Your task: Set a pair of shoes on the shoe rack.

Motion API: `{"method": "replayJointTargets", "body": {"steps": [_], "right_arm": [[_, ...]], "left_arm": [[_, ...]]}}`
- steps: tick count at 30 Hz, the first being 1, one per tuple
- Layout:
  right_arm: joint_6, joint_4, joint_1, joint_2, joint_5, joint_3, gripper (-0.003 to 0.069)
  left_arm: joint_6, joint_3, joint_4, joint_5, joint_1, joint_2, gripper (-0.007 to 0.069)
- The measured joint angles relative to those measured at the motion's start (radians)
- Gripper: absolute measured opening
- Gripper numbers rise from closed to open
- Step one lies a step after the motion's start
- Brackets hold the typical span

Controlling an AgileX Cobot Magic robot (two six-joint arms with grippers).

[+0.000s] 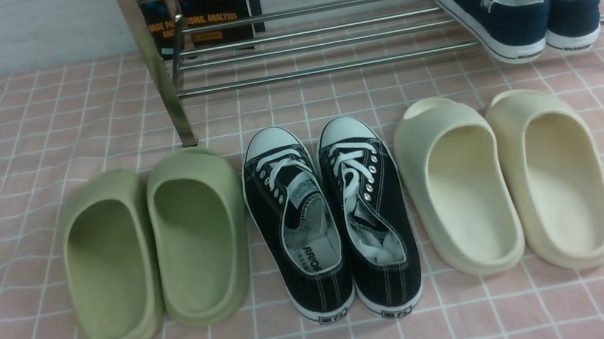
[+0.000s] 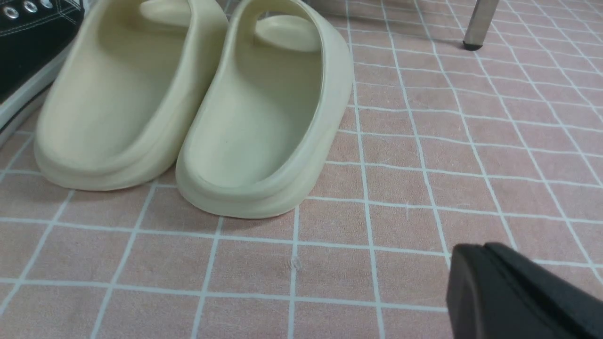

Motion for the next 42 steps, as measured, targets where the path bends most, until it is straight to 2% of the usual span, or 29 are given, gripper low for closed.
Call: {"method": "replayJointTargets", "body": {"steps": [7,42], "right_arm": [[0.079,0.004,0.0,0.0,0.0,0.0,-0.0019],[0.081,0.007,0.0,0.0,0.0,0.0,-0.0006]], "left_arm": [[0.0,0.0,0.0,0.0,0.0,0.0,0.024],[0.0,0.0,0.0,0.0,0.0,0.0,0.024]]}}
